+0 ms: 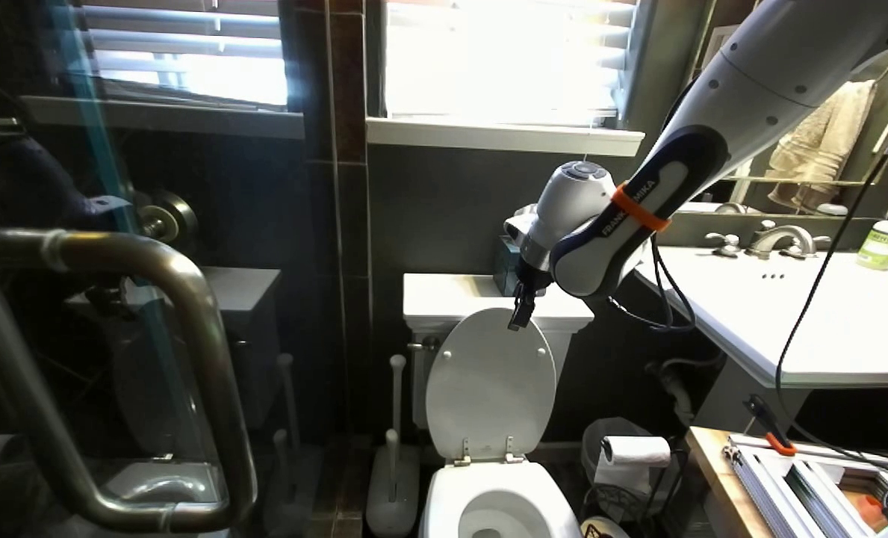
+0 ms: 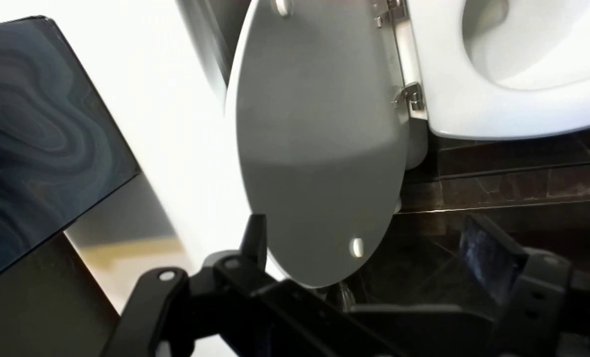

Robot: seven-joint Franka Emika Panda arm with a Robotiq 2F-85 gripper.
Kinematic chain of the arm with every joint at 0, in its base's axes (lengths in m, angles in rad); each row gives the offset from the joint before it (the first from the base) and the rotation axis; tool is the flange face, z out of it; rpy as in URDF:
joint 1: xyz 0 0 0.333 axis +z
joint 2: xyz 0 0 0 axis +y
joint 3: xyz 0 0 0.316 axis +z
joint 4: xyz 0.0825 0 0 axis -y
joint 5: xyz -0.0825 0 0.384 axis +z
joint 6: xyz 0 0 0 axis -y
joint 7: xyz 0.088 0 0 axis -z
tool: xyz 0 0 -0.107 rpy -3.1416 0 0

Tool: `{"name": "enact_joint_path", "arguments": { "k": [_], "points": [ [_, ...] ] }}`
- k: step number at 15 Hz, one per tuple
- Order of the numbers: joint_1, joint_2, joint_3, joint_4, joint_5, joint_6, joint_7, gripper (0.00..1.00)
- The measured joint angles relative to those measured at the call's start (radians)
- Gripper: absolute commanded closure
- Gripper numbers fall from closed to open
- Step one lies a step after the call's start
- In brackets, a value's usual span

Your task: Close the toilet lid

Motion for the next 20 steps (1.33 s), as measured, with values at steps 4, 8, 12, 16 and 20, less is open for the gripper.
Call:
{"name": "enact_joint_path", "arguments": {
  "k": [4,8,12,16,20],
  "points": [
    [-0.012,0.007,0.011,0.01,-0.005,0.013,0.001,0.0],
    [-0.073,0.057,0.057,0.065,-0.006,0.044,-0.031,0.0],
    [-0.142,0.127,0.119,0.13,-0.008,0.05,-0.077,0.0],
    [-0.18,0.2,0.152,0.198,-0.022,0.05,-0.103,0.0],
    [-0.208,0.255,0.178,0.248,-0.04,0.049,-0.128,0.0]
  ]
}}
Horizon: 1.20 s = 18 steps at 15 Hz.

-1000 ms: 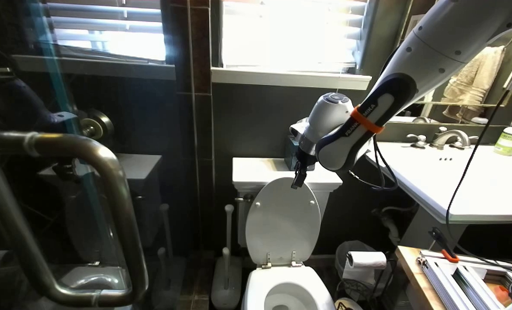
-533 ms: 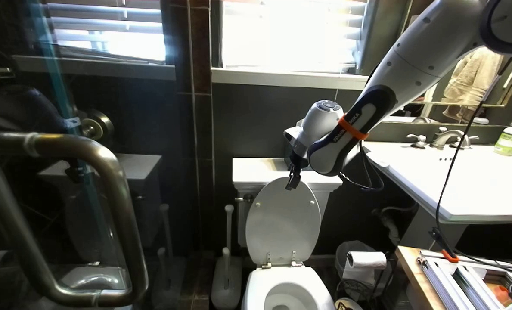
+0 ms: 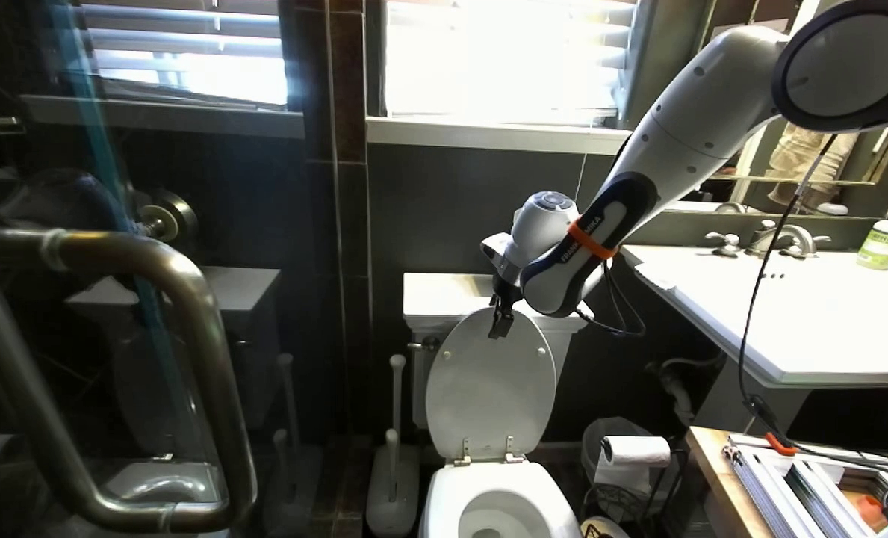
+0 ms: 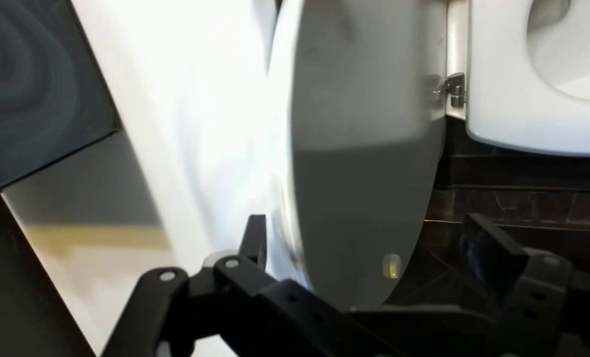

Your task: Close the toilet lid

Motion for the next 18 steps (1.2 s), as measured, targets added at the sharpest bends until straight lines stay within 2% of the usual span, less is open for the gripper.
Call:
{"name": "enact_joint_path", "arguments": {
  "k": [7,18],
  "points": [
    [0.008,-0.008,0.001,0.005,-0.035,-0.072,-0.011,0.0],
    [0.101,-0.104,-0.026,-0.083,-0.039,-0.209,0.039,0.0]
  ]
}}
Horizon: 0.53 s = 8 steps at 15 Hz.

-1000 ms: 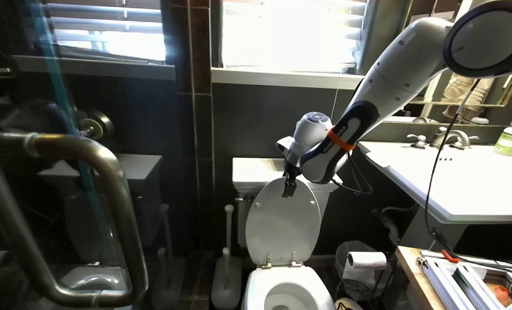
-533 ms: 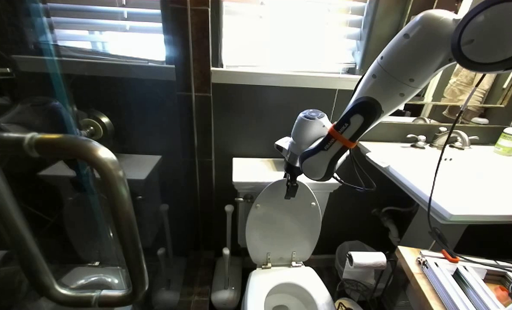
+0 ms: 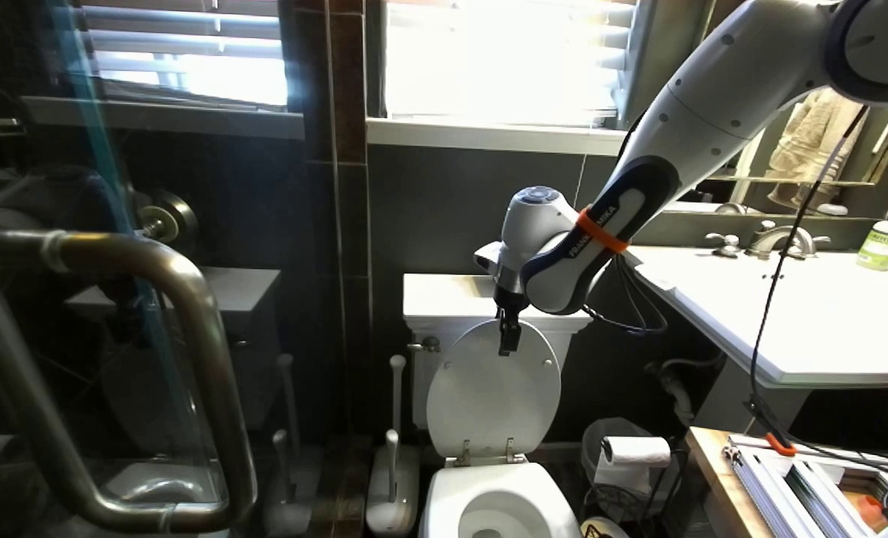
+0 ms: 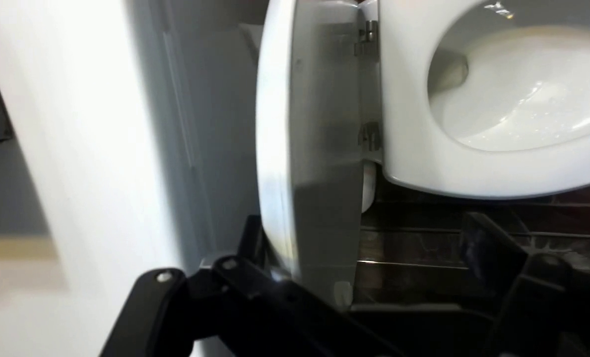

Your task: Close the toilet lid

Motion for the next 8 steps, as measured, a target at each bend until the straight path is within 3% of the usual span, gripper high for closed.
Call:
{"name": "enact_joint_path", "arguments": {
  "k": [5,8],
  "points": [
    [0.083,-0.016,-0.032,-0.047,0.0,-0.006,0.103,0.0],
    [0.169,-0.016,-0.082,-0.07,-0.006,0.008,0.222,0.0]
  ]
}}
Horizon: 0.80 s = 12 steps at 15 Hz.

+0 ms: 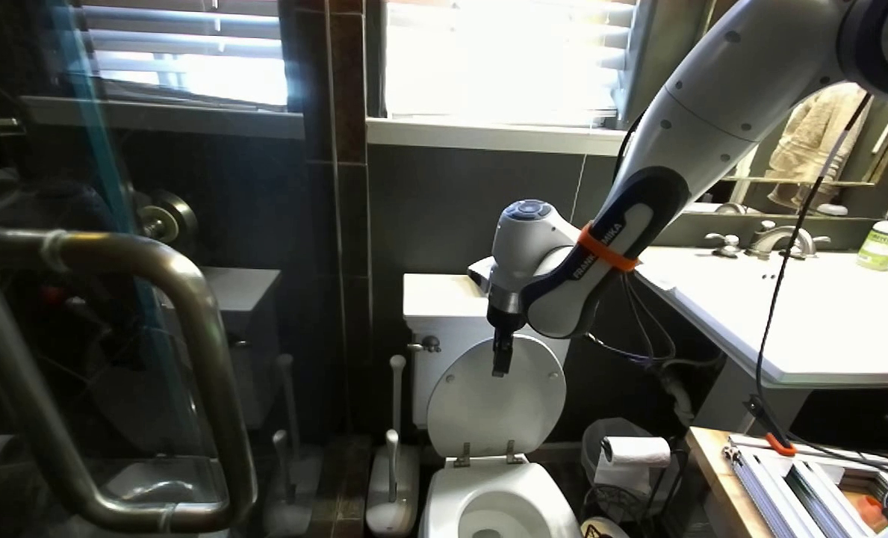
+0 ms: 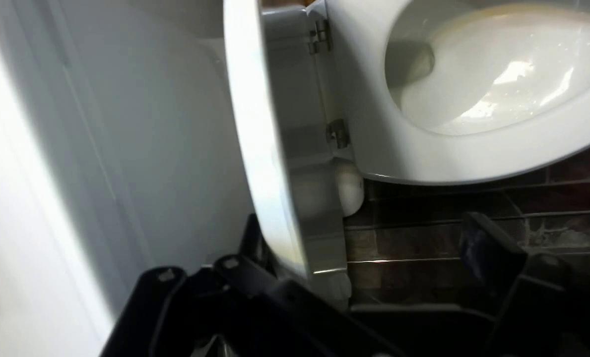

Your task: Close the toilet lid

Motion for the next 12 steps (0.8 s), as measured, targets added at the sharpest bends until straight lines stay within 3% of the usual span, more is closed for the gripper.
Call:
{"name": "enact_joint_path", "arguments": {
  "k": [4,7,10,12],
  "points": [
    [0.148,0.006,-0.12,-0.029,-0.053,0.079,0.207,0.0],
    [0.288,0.032,-0.252,-0.04,-0.123,0.11,0.334,0.0],
    [0.413,0.079,-0.365,-0.042,-0.174,0.107,0.407,0.0],
    [0.459,0.111,-0.398,-0.042,-0.178,0.105,0.416,0.0]
  ]
}}
